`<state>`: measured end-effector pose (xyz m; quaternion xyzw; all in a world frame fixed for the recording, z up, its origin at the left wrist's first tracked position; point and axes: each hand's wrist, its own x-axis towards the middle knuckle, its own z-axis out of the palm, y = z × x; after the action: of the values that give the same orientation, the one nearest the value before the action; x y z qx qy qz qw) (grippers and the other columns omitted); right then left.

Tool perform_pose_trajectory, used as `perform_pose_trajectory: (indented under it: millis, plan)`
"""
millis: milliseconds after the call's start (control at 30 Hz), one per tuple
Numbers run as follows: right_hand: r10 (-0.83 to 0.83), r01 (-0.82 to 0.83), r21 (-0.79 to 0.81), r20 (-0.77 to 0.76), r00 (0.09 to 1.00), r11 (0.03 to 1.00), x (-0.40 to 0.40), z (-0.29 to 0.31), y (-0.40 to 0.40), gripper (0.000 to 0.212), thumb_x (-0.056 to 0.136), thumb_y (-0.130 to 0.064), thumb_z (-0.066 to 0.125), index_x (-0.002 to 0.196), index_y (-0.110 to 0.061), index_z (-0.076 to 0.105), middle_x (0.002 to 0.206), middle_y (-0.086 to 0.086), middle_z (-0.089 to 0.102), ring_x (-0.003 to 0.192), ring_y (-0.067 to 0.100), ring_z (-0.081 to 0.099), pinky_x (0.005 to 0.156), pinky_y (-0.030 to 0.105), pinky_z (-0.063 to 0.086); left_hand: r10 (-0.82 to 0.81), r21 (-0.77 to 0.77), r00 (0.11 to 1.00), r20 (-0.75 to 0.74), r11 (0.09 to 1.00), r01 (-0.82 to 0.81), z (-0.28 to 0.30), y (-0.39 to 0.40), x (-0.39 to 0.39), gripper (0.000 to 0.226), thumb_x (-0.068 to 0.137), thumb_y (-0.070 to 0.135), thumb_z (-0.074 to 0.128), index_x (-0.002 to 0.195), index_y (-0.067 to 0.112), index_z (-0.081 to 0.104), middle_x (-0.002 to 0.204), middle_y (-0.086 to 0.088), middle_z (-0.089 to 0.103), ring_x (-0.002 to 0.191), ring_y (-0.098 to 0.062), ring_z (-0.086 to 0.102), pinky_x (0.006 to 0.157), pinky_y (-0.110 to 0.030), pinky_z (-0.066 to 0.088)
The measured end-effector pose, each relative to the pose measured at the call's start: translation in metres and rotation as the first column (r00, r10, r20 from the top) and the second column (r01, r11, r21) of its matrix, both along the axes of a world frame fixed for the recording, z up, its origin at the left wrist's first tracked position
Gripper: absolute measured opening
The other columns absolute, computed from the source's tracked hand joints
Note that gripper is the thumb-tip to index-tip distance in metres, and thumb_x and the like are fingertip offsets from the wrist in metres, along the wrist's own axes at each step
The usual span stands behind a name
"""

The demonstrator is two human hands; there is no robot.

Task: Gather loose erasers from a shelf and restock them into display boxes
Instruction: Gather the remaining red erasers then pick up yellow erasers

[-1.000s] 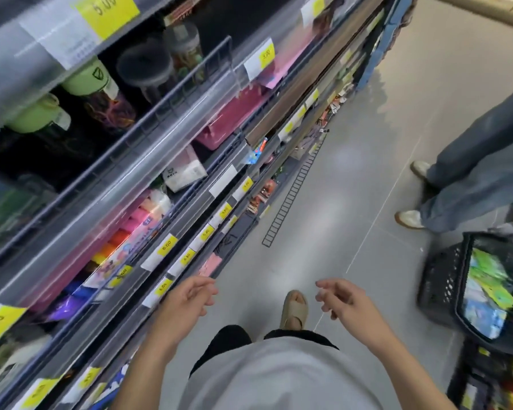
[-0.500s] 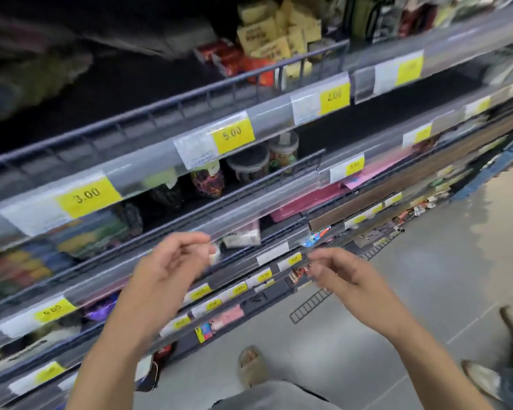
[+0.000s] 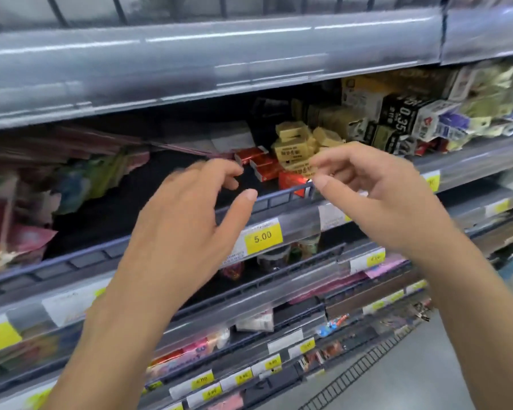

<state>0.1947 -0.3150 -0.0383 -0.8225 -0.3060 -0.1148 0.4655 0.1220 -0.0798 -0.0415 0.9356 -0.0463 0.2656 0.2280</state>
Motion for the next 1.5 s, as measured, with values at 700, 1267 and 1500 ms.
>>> perform_pose_trajectory:
  millis: [700, 1267, 1500]
  plan:
    - [-0.051, 0.036, -0.840, 0.010, 0.999, 0.542, 0.067, 0.063, 0.056, 0.019, 0.087, -0.032, 0.071, 0.101, -0.021, 0.078, 0.104, 0.000, 0.073, 0.095, 0.021, 0.068, 0.083, 0.030, 0.057, 0.176, 0.304, 0.972, -0.159, 0.945, -0.121, 0.000, -0.011, 0.005, 0.044, 0.094, 0.068, 0.033, 0.115, 0.044, 0.063, 0.098, 0.021, 0.065, 0.094, -0.007, 0.056, 0.062, -0.030, 0.036]
    - [0.290, -0.289, -0.247, -0.032, 0.956, 0.925, 0.078, 0.039, 0.051, 0.017, 0.090, -0.025, 0.074, 0.106, -0.030, 0.073, 0.098, -0.014, 0.073, 0.090, 0.003, 0.064, 0.076, 0.009, 0.049, -0.012, -0.159, 0.981, -0.193, 0.987, -0.019, 0.021, 0.023, 0.042, 0.016, 0.090, 0.047, 0.072, 0.085, 0.057, 0.060, 0.085, 0.051, 0.058, 0.082, 0.024, 0.056, 0.063, 0.002, 0.037]
    - [0.231, -0.070, -0.815, 0.080, 0.970, 0.576, 0.103, 0.038, 0.068, 0.031, 0.093, -0.046, 0.063, 0.123, -0.044, 0.062, 0.122, -0.018, 0.052, 0.121, 0.018, 0.039, 0.106, 0.040, 0.036, 0.027, -0.359, 0.949, -0.313, 0.922, -0.144, 0.018, 0.033, 0.050, 0.029, 0.060, 0.062, 0.052, 0.089, 0.057, 0.048, 0.095, 0.013, 0.076, 0.082, -0.019, 0.074, 0.082, -0.048, 0.060]
